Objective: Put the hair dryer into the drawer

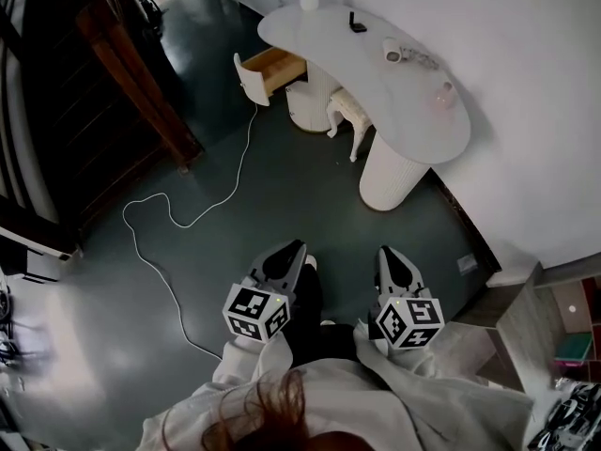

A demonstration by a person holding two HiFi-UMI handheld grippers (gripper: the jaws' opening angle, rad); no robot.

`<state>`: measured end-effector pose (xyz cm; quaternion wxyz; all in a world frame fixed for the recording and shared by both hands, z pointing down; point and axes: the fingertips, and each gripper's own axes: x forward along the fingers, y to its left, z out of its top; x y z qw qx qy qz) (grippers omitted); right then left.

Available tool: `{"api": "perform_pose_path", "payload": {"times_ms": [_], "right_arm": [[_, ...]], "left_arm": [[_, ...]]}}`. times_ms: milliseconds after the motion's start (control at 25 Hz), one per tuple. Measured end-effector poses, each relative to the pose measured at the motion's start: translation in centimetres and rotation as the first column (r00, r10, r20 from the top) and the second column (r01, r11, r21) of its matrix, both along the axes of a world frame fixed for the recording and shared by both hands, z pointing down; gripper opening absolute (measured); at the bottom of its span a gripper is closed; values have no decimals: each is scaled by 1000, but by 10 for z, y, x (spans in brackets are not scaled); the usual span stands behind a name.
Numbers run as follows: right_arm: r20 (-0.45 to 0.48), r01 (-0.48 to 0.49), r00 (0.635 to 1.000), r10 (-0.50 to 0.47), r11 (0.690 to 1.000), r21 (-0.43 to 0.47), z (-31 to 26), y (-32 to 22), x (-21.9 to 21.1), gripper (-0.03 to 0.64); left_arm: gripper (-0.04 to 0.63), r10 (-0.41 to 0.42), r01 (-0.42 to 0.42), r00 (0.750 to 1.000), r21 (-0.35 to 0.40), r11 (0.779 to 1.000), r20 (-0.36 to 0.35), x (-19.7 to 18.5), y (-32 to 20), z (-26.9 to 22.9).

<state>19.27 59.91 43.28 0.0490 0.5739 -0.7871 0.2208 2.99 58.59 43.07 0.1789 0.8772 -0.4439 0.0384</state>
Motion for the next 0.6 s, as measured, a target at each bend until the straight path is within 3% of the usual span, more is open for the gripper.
{"api": "perform_pose_path", "payload": {"times_ms": [200,600], "right_arm": [[-1,-22,1000,22,1000,-10,-3,-57,4,49],[-13,-43,999,42,999,-14,-12,-160,-18,49]], "left_arm": [[35,27,-27,1000,7,1000,-6,5,-62,-6],[35,43,-42,999,4,999,-12,-21,-172,-14]]}}
